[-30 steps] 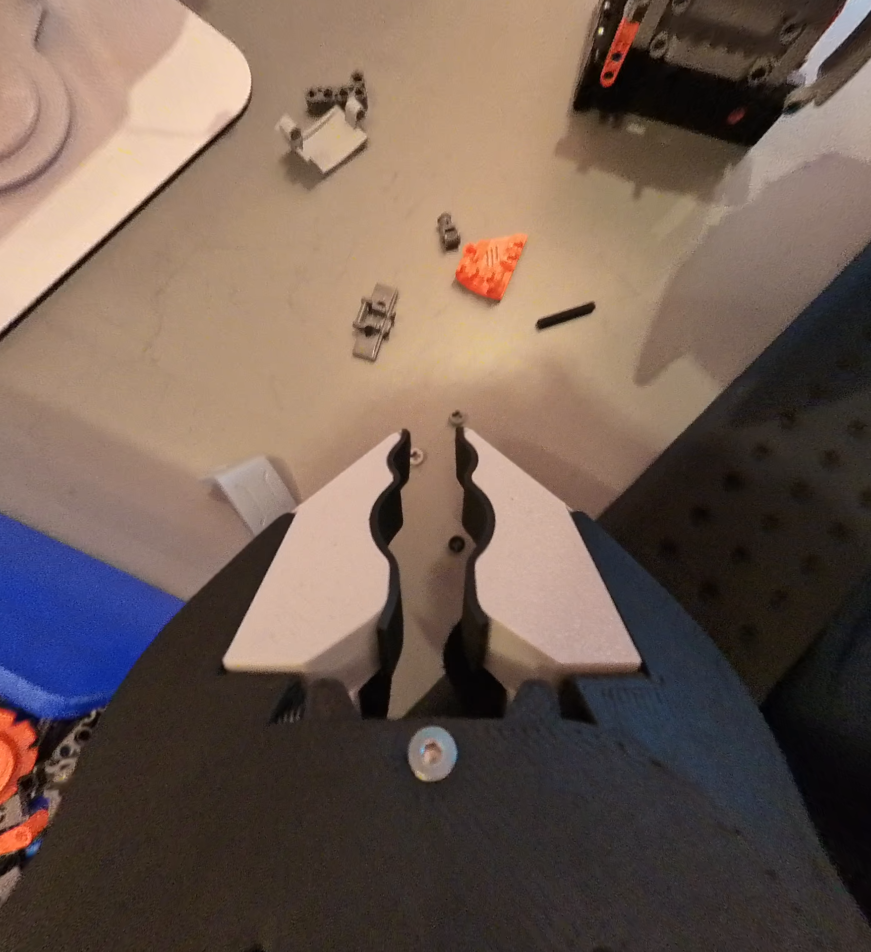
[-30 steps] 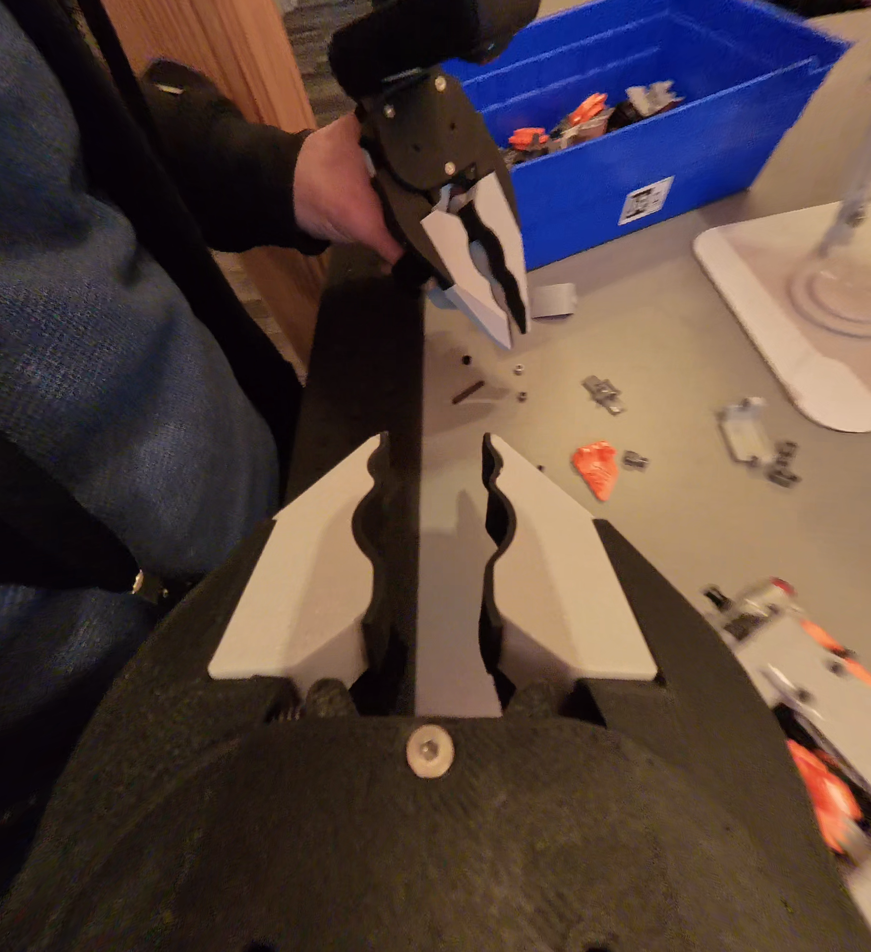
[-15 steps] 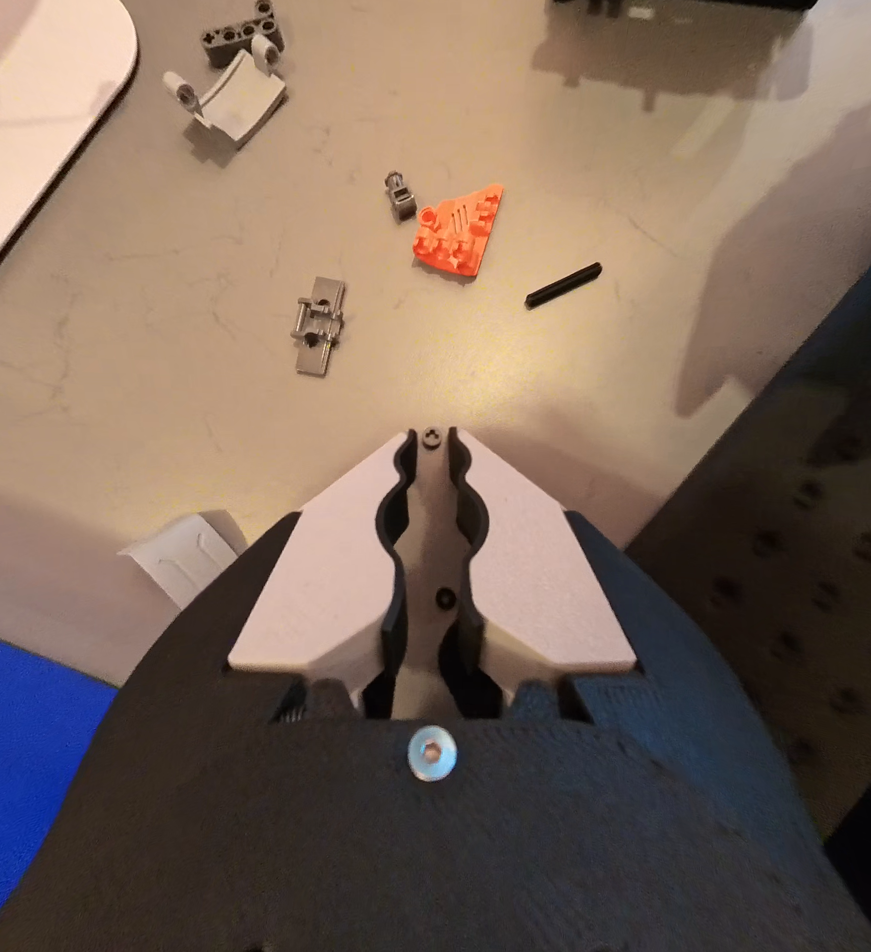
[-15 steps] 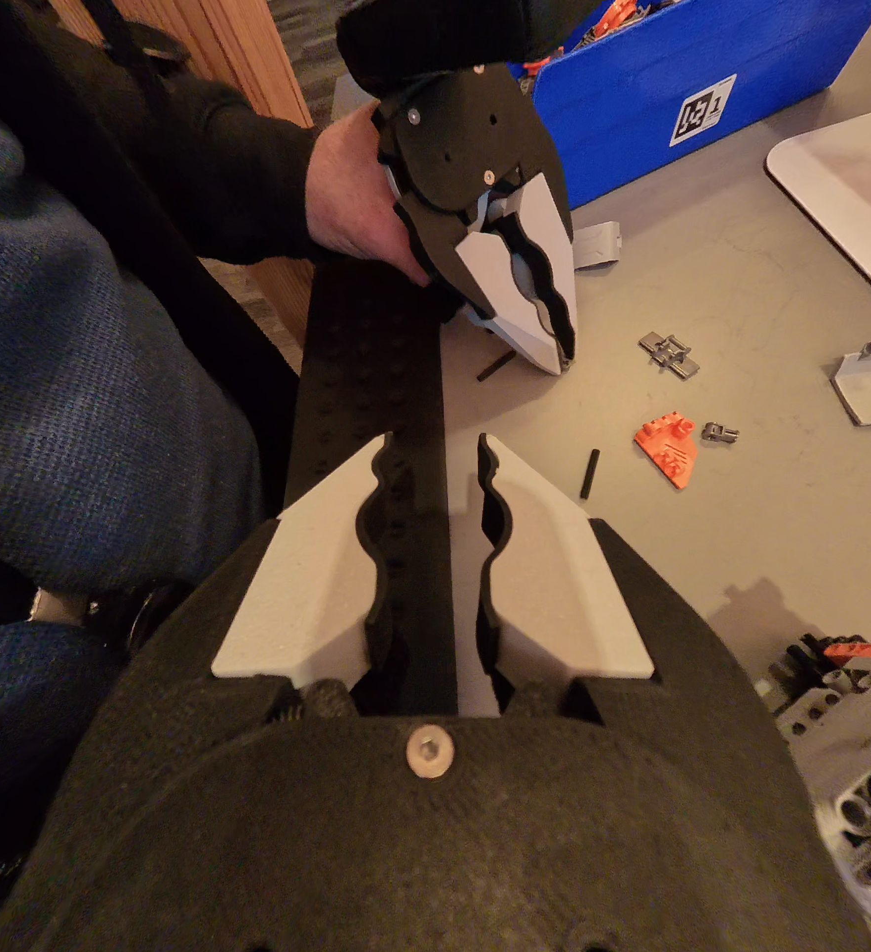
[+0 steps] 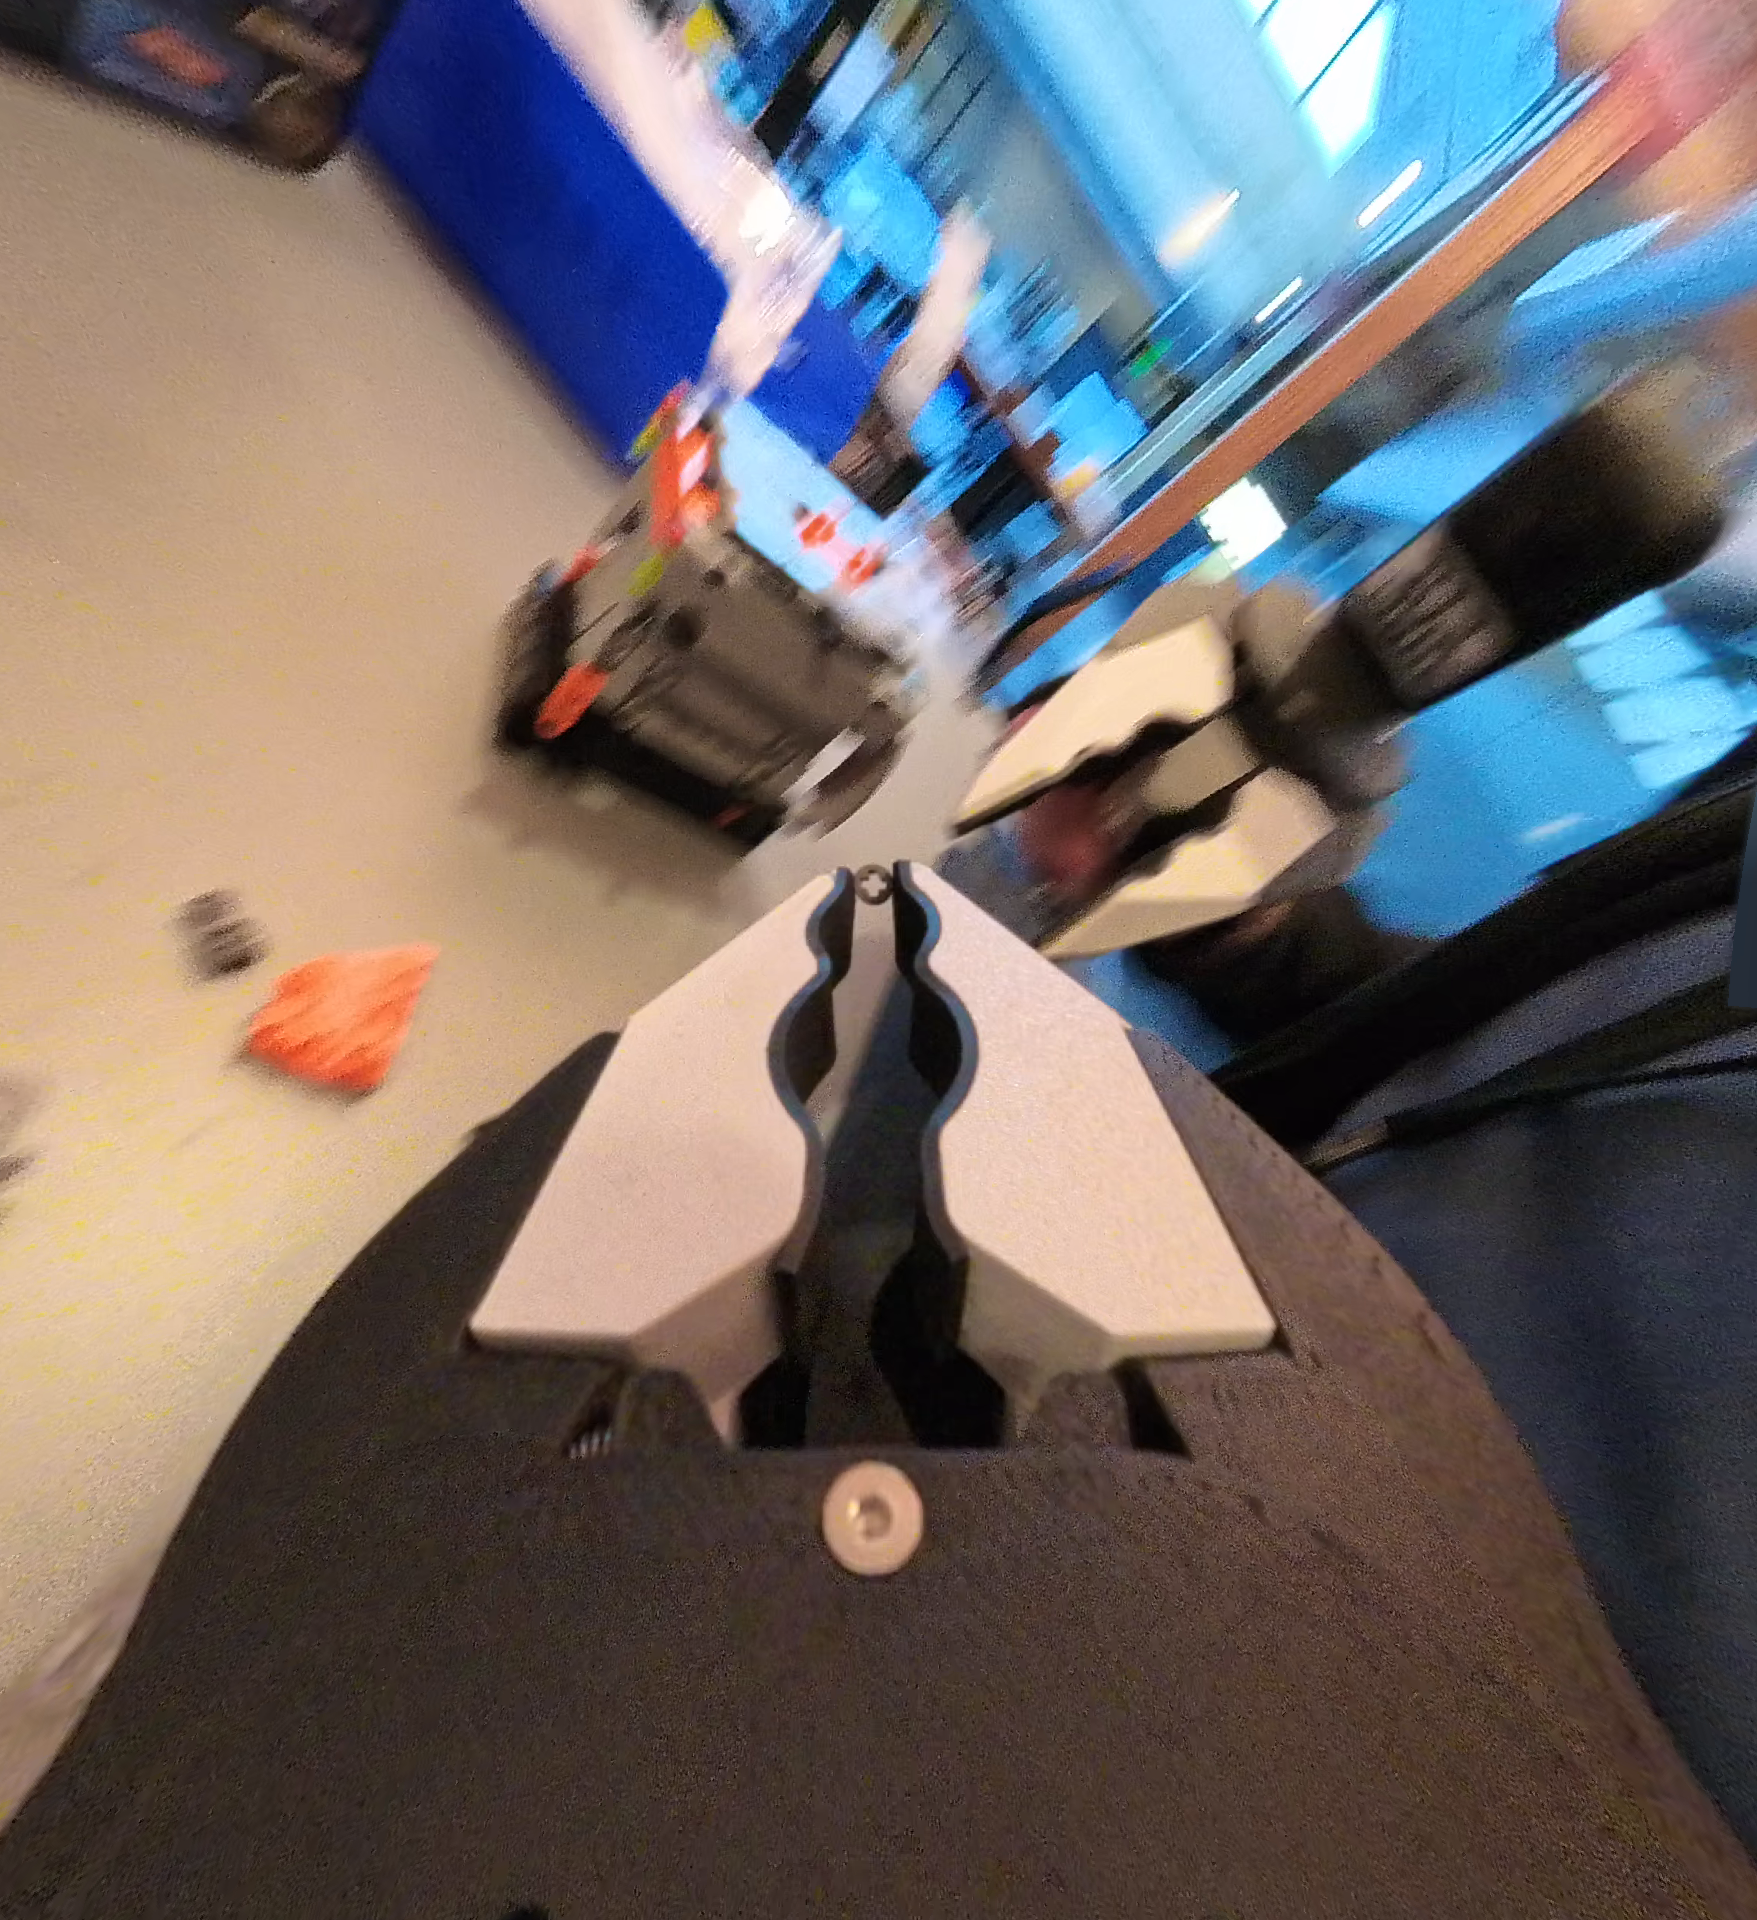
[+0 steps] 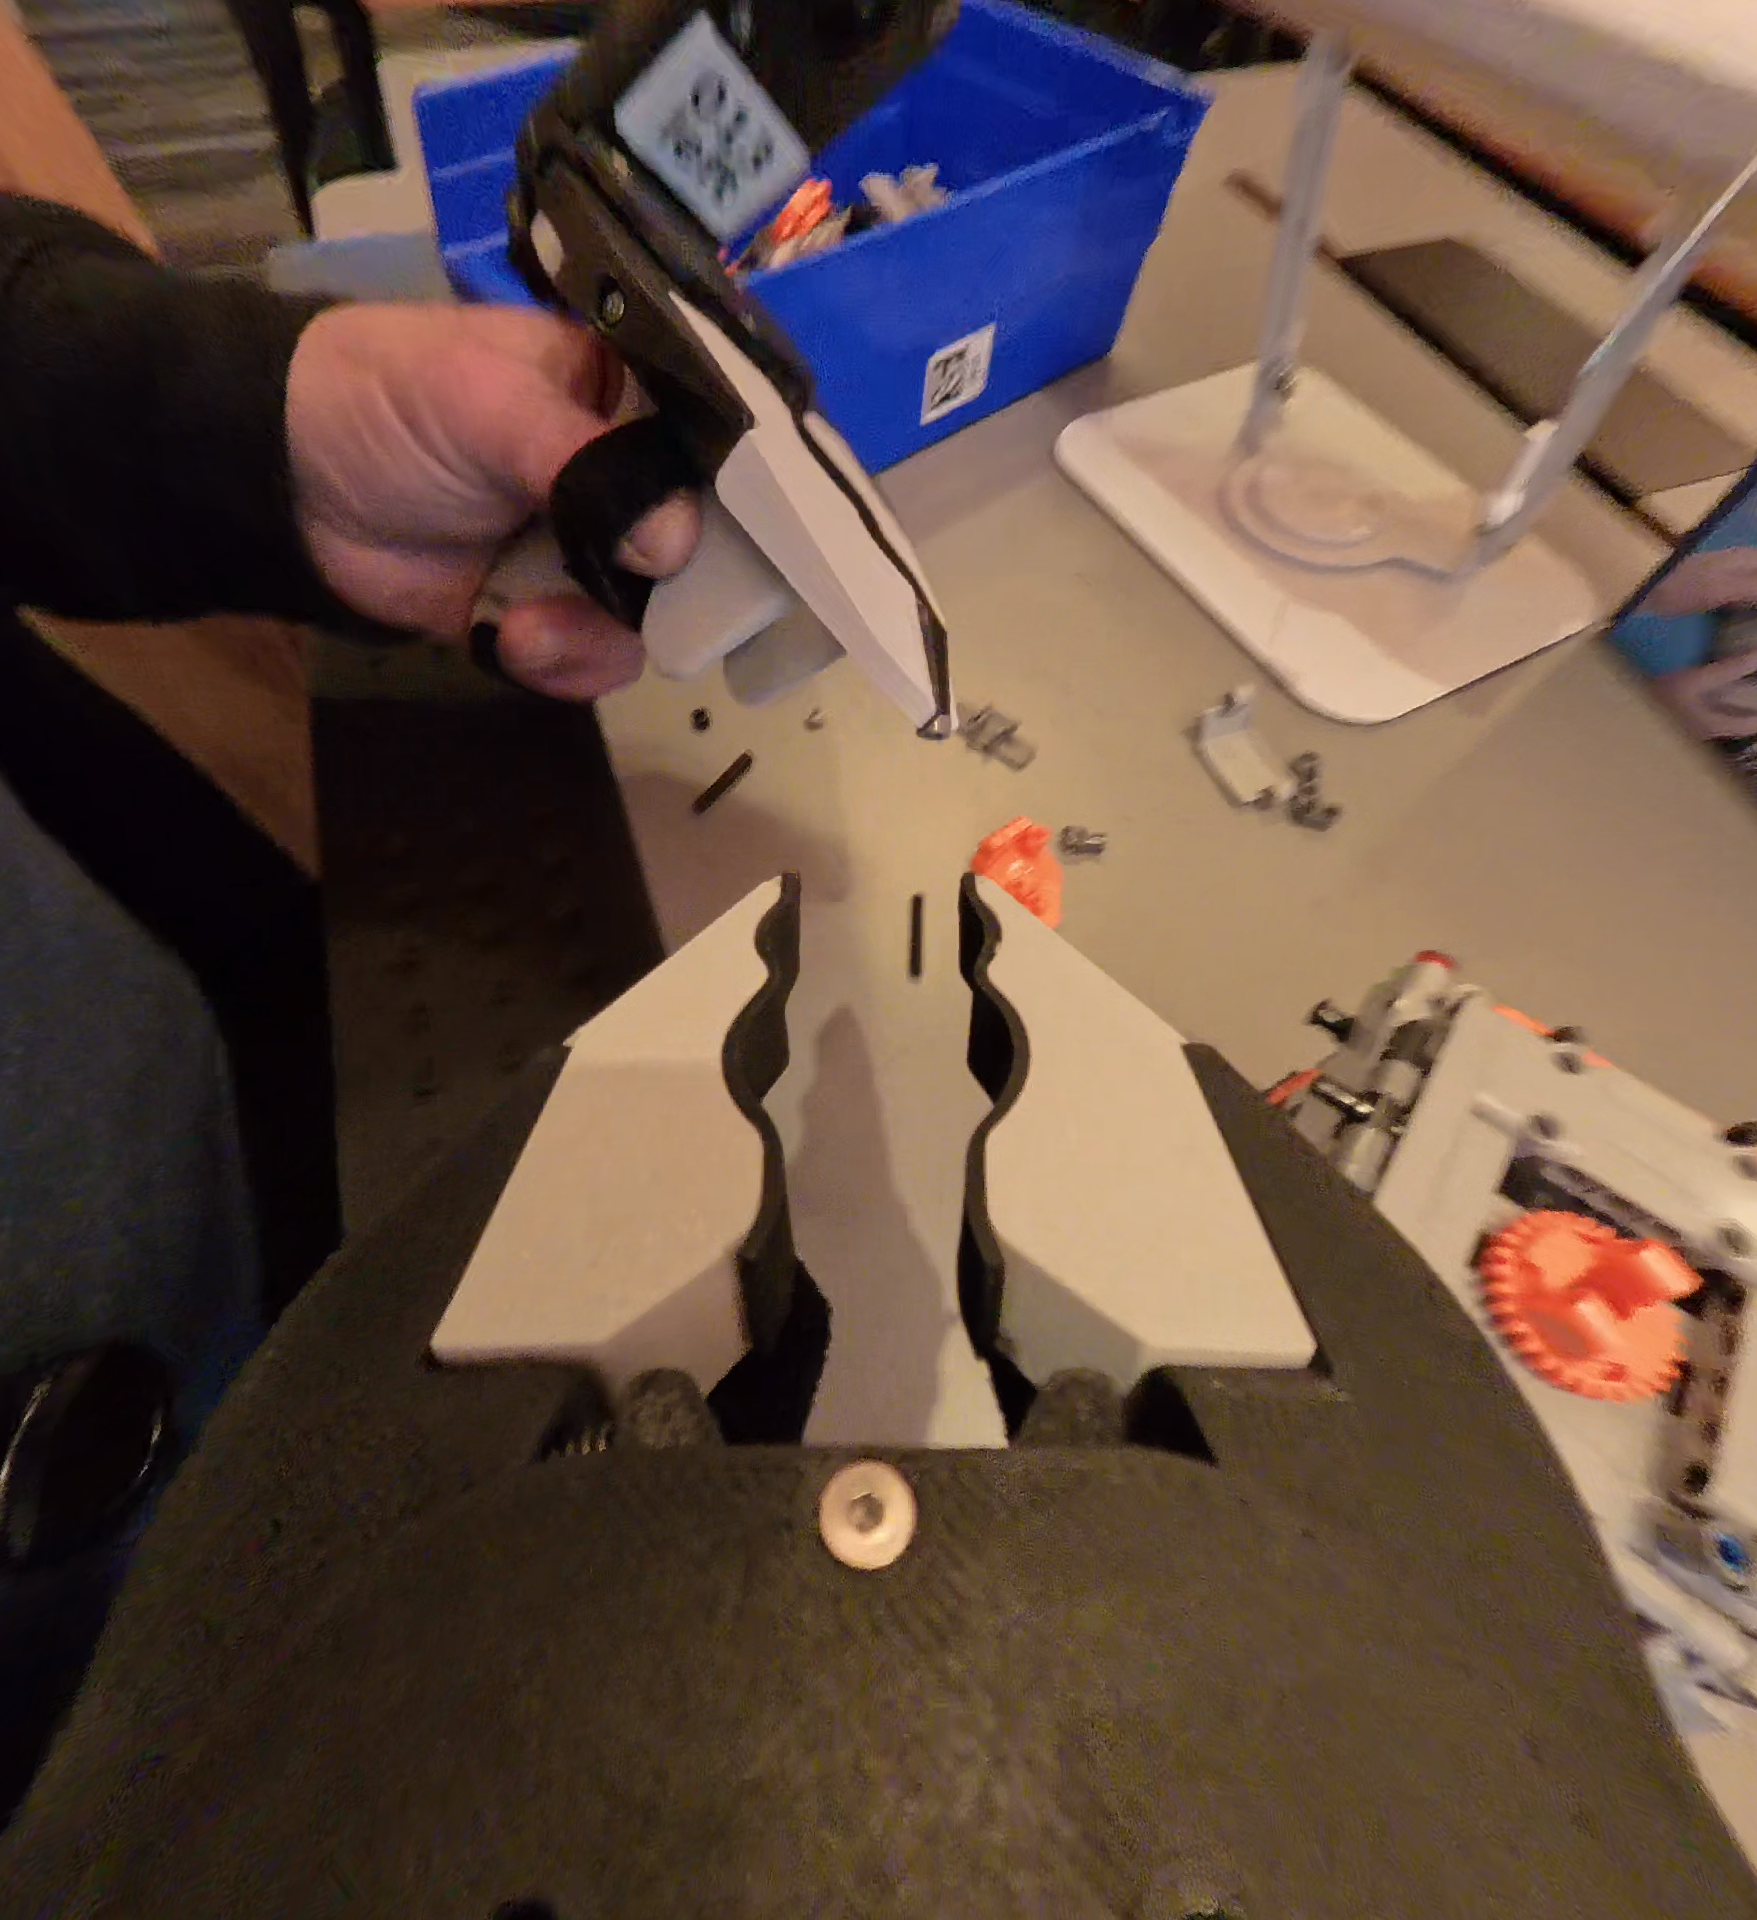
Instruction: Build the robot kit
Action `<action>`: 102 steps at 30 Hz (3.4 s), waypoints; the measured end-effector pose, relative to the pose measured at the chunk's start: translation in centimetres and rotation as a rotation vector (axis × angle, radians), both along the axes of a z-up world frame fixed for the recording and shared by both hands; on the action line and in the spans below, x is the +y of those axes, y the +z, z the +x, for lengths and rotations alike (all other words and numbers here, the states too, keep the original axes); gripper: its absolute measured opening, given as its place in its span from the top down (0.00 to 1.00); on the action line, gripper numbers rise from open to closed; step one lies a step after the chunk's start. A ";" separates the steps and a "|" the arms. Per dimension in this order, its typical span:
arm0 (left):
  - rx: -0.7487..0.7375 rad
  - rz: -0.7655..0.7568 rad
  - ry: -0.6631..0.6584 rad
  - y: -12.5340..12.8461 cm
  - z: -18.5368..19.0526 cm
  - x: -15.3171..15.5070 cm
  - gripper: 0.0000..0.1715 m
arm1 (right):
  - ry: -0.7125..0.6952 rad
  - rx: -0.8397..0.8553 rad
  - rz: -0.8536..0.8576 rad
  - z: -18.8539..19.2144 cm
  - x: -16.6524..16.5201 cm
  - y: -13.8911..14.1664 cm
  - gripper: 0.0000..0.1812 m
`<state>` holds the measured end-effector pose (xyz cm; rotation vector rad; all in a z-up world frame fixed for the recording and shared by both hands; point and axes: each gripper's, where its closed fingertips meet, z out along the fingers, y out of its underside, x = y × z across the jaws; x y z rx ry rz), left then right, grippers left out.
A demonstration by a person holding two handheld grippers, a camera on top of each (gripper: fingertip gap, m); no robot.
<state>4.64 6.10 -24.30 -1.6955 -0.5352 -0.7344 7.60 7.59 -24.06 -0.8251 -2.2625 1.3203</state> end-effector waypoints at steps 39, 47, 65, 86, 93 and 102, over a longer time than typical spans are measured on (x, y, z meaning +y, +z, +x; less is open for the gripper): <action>-0.504 0.327 -0.543 5.3 5.4 4.7 0.97 | 0.182 0.098 -0.057 1.4 2.4 4.5 0.98; -0.401 0.412 -0.368 6.4 2.8 5.9 0.96 | 0.062 0.022 -0.377 -0.3 4.6 6.0 0.98; 0.063 0.110 -0.209 4.6 2.3 7.1 1.00 | -0.024 0.033 0.018 -1.2 4.9 3.6 0.98; 0.117 0.010 -0.286 3.1 2.7 6.8 0.98 | -0.004 0.006 0.279 -0.8 4.3 2.1 0.98; 0.165 -0.038 -0.286 2.2 2.8 6.7 1.00 | 0.001 -0.028 0.361 -0.9 4.2 1.1 0.98; 0.084 0.064 -0.204 2.7 1.7 6.9 1.00 | -0.039 -0.030 0.262 -1.9 4.3 1.6 0.97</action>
